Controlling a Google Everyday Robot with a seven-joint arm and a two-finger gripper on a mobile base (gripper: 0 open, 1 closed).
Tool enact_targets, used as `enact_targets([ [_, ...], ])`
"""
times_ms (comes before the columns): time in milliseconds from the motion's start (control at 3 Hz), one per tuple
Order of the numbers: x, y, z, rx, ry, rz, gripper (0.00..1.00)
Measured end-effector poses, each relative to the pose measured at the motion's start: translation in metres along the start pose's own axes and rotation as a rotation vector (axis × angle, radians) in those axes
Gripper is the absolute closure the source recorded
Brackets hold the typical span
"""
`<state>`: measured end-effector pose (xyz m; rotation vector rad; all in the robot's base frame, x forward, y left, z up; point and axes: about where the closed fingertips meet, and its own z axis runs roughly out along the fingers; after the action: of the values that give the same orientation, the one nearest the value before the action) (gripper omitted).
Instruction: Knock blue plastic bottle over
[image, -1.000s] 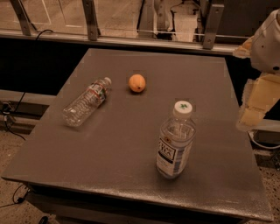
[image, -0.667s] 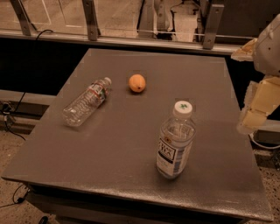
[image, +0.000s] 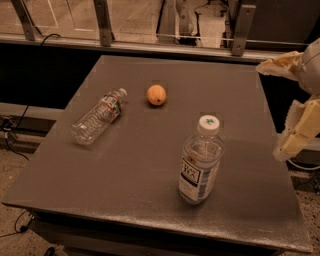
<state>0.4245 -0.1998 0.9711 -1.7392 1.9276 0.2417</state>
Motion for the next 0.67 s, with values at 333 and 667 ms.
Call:
enact_targets([
  [333,-0.001,0.000,0.000,0.001,0.001,0.004,0.00],
  [667,0.001,0.009,0.011,-0.010,-0.081,0.038,0.00],
])
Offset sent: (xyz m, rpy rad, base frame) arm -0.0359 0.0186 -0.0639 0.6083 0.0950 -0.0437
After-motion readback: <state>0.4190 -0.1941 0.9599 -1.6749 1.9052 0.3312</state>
